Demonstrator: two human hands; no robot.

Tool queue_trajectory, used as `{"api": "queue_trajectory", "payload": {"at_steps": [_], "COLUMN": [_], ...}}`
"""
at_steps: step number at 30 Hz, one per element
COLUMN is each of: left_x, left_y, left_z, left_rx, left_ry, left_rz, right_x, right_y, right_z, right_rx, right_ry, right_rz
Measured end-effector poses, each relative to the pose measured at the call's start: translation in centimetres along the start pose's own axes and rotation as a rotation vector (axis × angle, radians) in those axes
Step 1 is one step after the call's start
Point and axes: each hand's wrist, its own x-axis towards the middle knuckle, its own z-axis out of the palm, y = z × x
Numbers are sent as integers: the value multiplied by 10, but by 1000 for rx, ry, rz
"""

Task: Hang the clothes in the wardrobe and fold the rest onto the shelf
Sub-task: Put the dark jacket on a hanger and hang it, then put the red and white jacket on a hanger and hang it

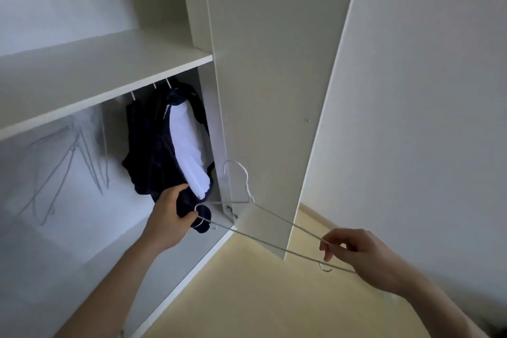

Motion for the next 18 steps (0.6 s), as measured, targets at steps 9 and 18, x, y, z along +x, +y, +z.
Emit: {"api": "queue_trajectory", "payload": {"at_steps": [9, 18], "left_x": [-72, -215], "left_y": [120, 246], "left_z": [129, 290], "left_rx": [29, -285], "left_ry": [-465, -717], "left_rz": [105, 190], "right_x": [-203, -446], "right_y": [126, 242], "right_z": [-48, -57], "right_rx": [68, 165], "right_ry": [330, 681], "right_rz": [207, 495]}}
